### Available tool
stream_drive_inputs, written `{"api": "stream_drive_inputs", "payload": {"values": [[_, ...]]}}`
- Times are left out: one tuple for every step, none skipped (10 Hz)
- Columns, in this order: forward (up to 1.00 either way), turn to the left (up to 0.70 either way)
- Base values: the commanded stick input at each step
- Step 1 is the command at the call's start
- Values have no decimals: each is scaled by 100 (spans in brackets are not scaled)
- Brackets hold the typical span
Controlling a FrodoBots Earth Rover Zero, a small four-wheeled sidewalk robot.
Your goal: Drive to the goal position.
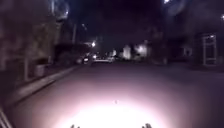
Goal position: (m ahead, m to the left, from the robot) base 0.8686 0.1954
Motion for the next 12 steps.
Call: {"api": "stream_drive_inputs", "payload": {"values": [[50,0],[50,0],[50,0],[50,0],[50,0],[50,0],[50,0],[50,0],[50,0],[50,0],[50,0],[50,0]]}}
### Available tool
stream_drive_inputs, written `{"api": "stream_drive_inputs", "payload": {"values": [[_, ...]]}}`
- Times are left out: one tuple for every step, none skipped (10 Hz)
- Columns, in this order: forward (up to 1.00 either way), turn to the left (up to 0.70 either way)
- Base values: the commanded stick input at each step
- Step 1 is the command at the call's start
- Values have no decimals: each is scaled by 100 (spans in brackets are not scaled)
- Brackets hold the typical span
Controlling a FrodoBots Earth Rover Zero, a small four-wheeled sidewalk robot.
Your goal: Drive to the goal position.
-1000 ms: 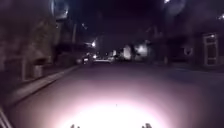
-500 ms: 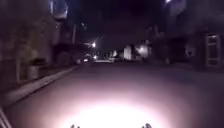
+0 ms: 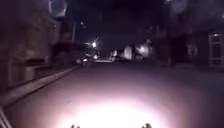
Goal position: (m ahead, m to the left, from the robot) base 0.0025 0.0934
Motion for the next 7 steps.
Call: {"api": "stream_drive_inputs", "payload": {"values": [[50,0],[50,0],[50,0],[50,0],[50,0],[50,0],[50,0]]}}
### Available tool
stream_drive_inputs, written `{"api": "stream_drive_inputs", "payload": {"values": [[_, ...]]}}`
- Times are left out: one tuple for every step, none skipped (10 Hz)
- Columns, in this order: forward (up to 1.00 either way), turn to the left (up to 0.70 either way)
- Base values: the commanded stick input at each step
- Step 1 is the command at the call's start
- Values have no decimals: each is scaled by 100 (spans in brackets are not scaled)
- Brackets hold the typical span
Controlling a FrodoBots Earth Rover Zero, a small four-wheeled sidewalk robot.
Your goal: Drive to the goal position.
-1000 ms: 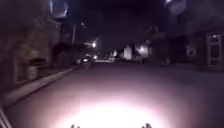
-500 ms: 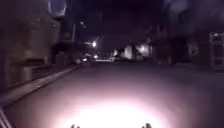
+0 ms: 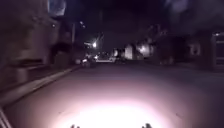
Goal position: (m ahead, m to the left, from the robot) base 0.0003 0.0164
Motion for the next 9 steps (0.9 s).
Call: {"api": "stream_drive_inputs", "payload": {"values": [[50,0],[50,0],[50,0],[50,0],[50,0],[50,0],[50,0],[50,0],[50,0]]}}
